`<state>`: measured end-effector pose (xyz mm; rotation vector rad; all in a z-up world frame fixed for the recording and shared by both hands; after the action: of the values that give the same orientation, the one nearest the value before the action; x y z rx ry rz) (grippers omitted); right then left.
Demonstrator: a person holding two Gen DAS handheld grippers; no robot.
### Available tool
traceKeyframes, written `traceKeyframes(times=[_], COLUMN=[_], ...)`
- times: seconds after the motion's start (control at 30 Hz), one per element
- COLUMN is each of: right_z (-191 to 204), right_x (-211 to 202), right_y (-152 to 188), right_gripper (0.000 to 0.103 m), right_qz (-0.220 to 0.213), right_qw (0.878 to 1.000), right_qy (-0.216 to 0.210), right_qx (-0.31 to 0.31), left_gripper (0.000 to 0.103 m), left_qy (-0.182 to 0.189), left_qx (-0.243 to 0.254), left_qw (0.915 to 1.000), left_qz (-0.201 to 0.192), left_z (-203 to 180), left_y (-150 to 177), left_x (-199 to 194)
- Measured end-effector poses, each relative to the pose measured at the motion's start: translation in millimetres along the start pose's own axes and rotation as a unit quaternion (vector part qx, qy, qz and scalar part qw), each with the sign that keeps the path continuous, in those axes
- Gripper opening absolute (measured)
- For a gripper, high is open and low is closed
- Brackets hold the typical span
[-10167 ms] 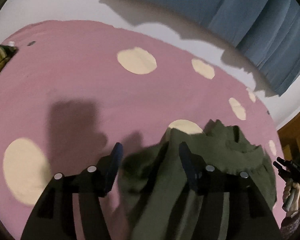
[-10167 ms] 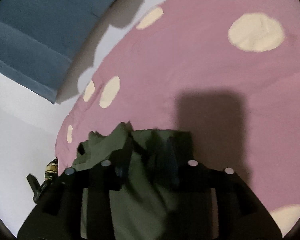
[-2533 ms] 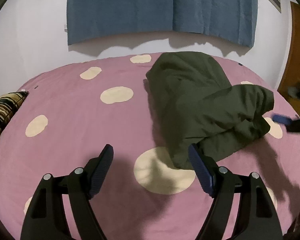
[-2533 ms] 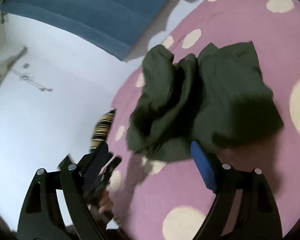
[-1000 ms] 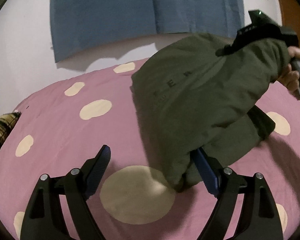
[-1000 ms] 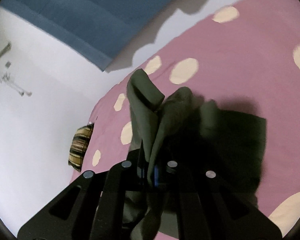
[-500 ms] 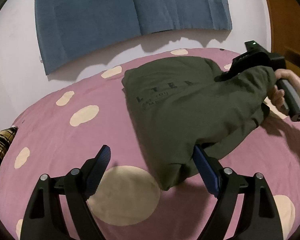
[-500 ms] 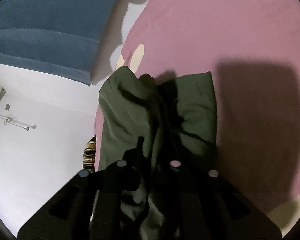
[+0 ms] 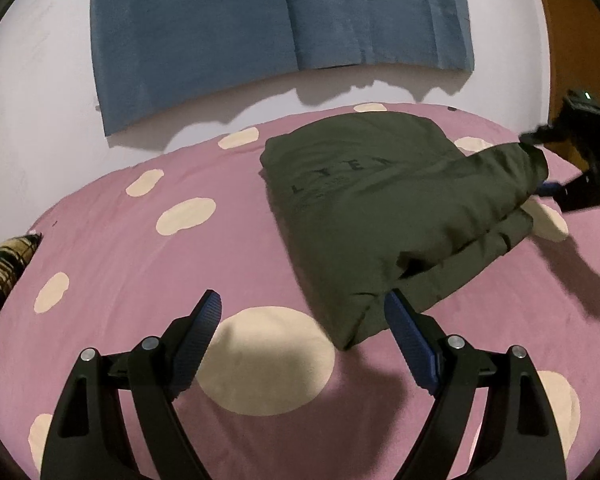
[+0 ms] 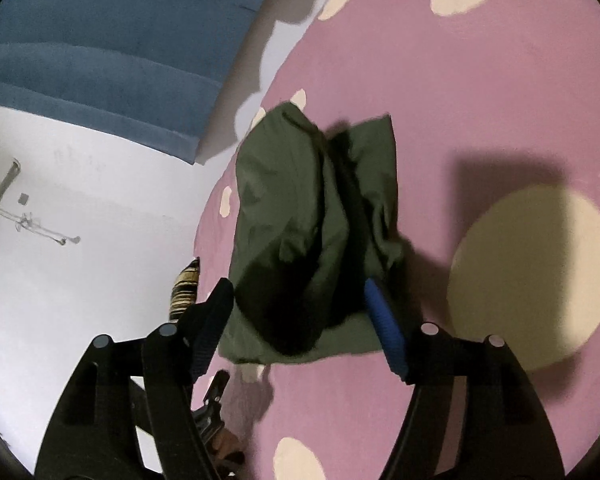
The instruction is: Fold small clothes
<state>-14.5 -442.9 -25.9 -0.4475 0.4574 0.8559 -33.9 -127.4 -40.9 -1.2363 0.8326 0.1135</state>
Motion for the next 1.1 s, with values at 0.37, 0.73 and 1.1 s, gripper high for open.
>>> traceKeyframes(times=[0.37,0.73,1.1], right_z=[5.3,12.2,-19.1], right_x=[27.4,34.0,42.1], right_y=[5.8,12.9,32.9], right_gripper=[0.05,0.015,0.011], right_qz=[0.029,0.02,0.012], right_qw=[0.999,1.0,1.0], right_qy=[-0.018,-0.008,-0.01], right_qx=[0.012,-0.007,0.013], left_gripper=[0.083,0.086,0.086], left_qy=[0.036,0.01,0.053], left_qx=[-0.005,-0.017,-0.018], left_qw=[0.9993,0.9994,0.9978], left_qz=[-0.011,0.027,0.036], left_z=[-11.6,0.7,10.9], left_y=[-0.4,-7.2,-7.4], left_x=[-3.4,31.1,38.1])
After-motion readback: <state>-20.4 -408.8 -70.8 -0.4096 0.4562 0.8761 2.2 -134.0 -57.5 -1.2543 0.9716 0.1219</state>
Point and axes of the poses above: each gripper's, at about its wrist camera, not at the fingertips, and x roughly the way its jaws point, z to its left, y to its underside, the point moved 1 cm from there along x, roughly the way its jaws point, and after that the axes turned 5 degrees about y, right-handed, at the moved point
